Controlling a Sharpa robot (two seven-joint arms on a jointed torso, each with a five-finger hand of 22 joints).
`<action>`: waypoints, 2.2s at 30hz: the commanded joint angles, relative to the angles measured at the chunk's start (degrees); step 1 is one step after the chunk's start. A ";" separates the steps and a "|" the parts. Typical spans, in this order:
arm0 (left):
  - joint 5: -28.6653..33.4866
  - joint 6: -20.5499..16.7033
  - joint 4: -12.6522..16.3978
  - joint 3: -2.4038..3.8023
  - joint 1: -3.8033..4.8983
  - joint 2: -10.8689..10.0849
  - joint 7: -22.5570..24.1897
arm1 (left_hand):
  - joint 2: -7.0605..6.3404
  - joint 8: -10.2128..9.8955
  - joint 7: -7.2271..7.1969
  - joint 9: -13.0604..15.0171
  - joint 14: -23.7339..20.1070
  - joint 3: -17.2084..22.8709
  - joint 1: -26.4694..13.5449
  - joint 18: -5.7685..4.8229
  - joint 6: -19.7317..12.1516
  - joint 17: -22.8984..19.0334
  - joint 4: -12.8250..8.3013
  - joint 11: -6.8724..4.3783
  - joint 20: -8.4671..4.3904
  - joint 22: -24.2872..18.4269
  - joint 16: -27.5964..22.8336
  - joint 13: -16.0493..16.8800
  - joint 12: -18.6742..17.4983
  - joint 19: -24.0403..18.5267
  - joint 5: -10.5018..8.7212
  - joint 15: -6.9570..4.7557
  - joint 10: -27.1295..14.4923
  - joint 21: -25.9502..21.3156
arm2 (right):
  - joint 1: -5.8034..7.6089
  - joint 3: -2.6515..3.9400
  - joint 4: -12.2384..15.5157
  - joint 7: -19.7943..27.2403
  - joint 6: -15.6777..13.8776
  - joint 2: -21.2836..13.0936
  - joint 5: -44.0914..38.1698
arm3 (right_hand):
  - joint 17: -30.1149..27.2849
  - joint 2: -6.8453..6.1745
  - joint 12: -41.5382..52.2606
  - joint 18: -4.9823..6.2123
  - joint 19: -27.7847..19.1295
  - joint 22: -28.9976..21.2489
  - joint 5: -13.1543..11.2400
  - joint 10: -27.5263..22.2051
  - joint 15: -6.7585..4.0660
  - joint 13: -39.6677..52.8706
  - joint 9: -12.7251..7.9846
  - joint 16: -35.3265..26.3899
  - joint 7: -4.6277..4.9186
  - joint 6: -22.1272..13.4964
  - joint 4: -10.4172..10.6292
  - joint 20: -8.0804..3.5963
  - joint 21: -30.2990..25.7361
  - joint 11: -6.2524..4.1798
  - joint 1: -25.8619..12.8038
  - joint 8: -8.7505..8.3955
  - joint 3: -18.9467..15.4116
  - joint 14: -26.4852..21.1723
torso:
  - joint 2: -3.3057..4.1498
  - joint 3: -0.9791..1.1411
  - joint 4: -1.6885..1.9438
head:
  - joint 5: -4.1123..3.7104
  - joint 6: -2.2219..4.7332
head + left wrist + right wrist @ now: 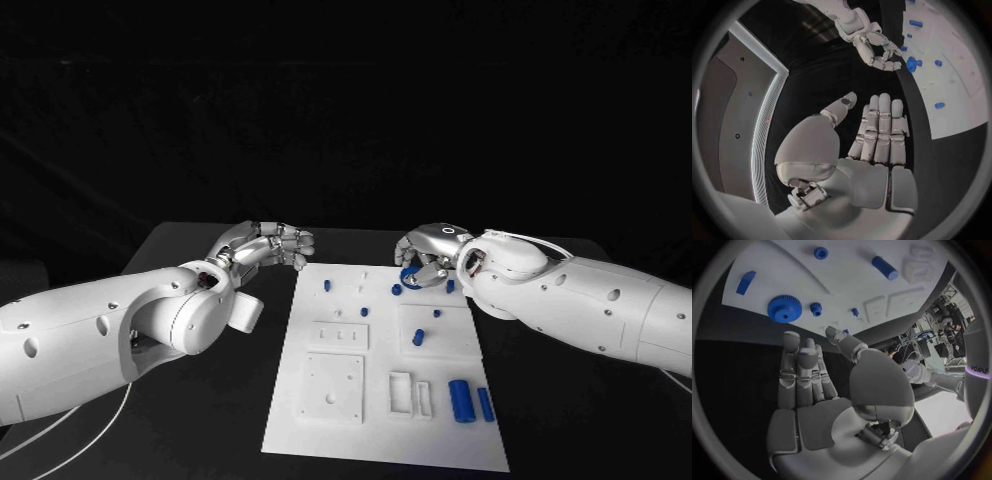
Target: Assemble the parts on the task board
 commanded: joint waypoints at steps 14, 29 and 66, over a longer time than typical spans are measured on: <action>-0.42 1.81 0.34 0.04 0.12 0.55 0.02 | 0.05 -0.05 0.18 0.16 -0.37 0.09 -0.70 0.61 0.23 -0.13 -0.24 0.07 -0.02 1.26 0.01 0.20 -0.26 -0.43 0.11 0.02 0.12 0.31 | -0.01 0.03 -0.27 -1.02 2.13 0.92 -4.44 | -0.18 -1.46 -0.12 1.31 0.76 1.06 -0.42 -2.02 1.09 -0.81 -0.52 1.20 0.19 -1.32 0.07 0.13 0.41 0.41 -0.04 -1.20 0.12 -0.11 | 1.93 0.21 0.14 | -0.25 0.73; -0.42 2.04 0.45 0.05 0.16 0.65 -0.20 | 0.00 -0.19 0.22 0.25 -0.38 0.06 -0.91 0.62 0.15 -0.17 -0.18 0.08 -0.01 1.25 0.03 0.31 -0.37 -0.48 0.07 0.03 0.12 0.37 | -0.40 -0.08 -1.98 -1.35 2.58 1.91 -5.42 | -0.48 -1.24 -0.02 1.31 0.82 1.02 -1.09 -1.89 1.08 -1.04 -0.62 1.75 0.13 -1.11 0.27 0.20 0.41 0.40 0.30 -1.23 0.66 -0.30 | 2.87 0.24 0.57 | -0.15 1.07; -0.41 2.34 0.27 0.05 0.28 0.39 -0.79 | -0.06 -0.40 0.30 0.43 -0.42 0.12 -1.09 0.66 0.04 -0.22 -0.17 0.13 -0.02 1.22 0.06 0.50 -0.61 -0.56 0.02 0.03 0.02 0.46 | -1.34 -0.17 -1.71 -2.63 -0.83 2.43 -7.52 | -3.21 1.81 2.44 1.31 1.00 1.23 -7.07 7.56 -2.15 2.26 1.20 4.24 -2.42 6.87 3.48 -0.35 1.19 -2.91 0.72 1.58 8.89 -1.03 | 4.17 0.38 0.74 | -0.47 1.33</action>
